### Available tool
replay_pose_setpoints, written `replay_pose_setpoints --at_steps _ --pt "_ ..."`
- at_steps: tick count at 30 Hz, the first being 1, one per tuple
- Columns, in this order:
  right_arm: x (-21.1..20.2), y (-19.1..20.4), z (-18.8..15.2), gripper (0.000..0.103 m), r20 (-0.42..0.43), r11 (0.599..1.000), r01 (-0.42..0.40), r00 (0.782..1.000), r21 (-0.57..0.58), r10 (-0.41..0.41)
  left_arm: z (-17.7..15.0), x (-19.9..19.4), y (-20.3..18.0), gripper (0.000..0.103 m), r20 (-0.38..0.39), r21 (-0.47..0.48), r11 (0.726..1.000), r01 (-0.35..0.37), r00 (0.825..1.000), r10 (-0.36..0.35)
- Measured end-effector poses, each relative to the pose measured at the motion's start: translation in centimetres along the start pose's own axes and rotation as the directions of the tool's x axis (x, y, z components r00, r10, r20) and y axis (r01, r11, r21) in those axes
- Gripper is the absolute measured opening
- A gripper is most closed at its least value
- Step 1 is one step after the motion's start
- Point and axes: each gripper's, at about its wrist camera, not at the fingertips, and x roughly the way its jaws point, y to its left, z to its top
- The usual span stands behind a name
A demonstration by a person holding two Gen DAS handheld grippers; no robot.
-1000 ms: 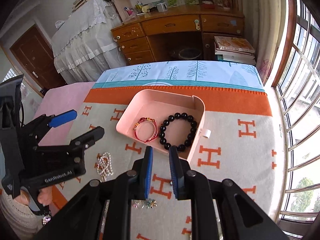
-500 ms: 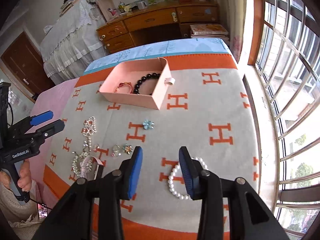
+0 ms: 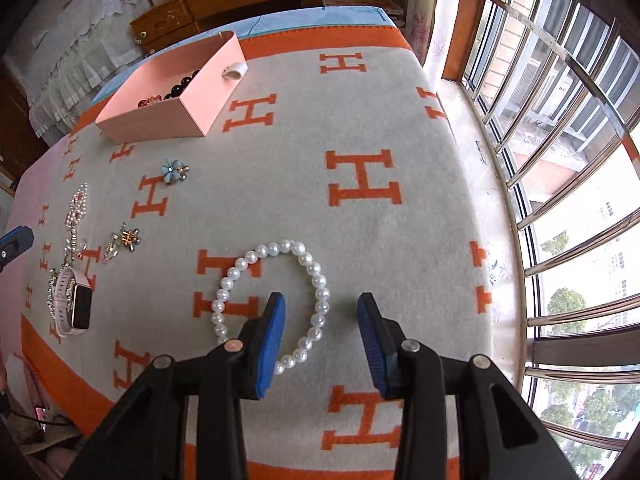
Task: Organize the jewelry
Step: 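Move the right tool to the white pearl bracelet while the left tool moves to the pearl necklace, then grasp the white pearl bracelet with the right tool while the left tool grasps the pearl necklace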
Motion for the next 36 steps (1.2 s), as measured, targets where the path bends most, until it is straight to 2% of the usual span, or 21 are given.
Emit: replay_pose_setpoints --at_steps 1,2,3,5,6,12,14,16,18,19,25,33,36 --pt "0.1 0.2 -0.1 0.037 0.001 1.0 0.01 1.0 -0.011 -0.01 0.1 0.2 0.4 0.08 -0.004 -0.011 1.0 -0.003 1.0 0.003" --pt "0.1 0.3 -0.1 0.033 0.012 1.0 0.019 1.0 -0.022 -0.019 0.2 0.5 0.7 0.08 -0.009 -0.021 1.0 -0.006 1.0 0.006" --pt "0.1 0.6 0.0 0.022 0.02 0.999 0.028 0.999 -0.036 -0.027 0.3 0.7 1.0 0.08 -0.015 -0.031 0.999 -0.009 1.0 0.009" --pt "0.1 0.8 0.0 0.009 0.023 0.999 0.009 1.0 -0.052 -0.007 0.8 1.2 1.7 0.08 -0.025 -0.054 0.998 -0.009 1.0 0.007" --pt "0.1 0.9 0.1 0.008 0.021 0.999 -0.01 1.0 -0.052 0.011 1.0 1.5 2.1 0.08 -0.031 -0.071 0.997 -0.006 1.0 0.004" --pt "0.4 2.4 0.8 0.007 0.024 0.995 -0.079 0.996 -0.058 0.081 3.1 3.5 4.9 0.08 -0.082 -0.182 0.983 0.023 0.996 -0.039" --pt "0.6 3.2 1.2 0.007 0.025 0.994 -0.094 0.995 -0.06 0.096 3.8 4.4 5.9 0.077 -0.112 -0.227 0.973 0.033 0.992 -0.06" --pt "0.8 4.0 1.4 0.007 0.025 0.991 -0.112 0.993 -0.07 0.114 4.2 5.6 6.7 0.062 -0.151 -0.264 0.964 0.034 0.986 -0.076" --pt "1.0 4.7 1.6 0.007 0.022 0.988 -0.127 0.991 -0.085 0.129 4.4 6.6 7.2 0.055 -0.186 -0.284 0.958 0.033 0.979 -0.089" --pt "1.1 5.1 1.7 0.007 0.02 0.987 -0.134 0.99 -0.091 0.136 4.4 7.1 7.3 0.055 -0.199 -0.288 0.957 0.031 0.976 -0.092" --pt "1.3 6.2 1.8 0.007 0.014 0.981 -0.155 0.987 -0.115 0.158 4.5 8.9 6.8 0.055 -0.251 -0.274 0.962 0.006 0.965 -0.078" --pt "1.3 5.9 1.7 0.007 0.017 0.978 -0.184 0.982 -0.093 0.186 6.2 10.2 4.7 0.054 -0.299 -0.19 0.98 -0.062 0.954 0.002" --pt "1.3 5.7 1.6 0.008 0.02 0.978 -0.192 0.981 -0.086 0.195 6.9 10.8 3.6 0.037 -0.313 -0.147 0.983 -0.106 0.948 0.055"
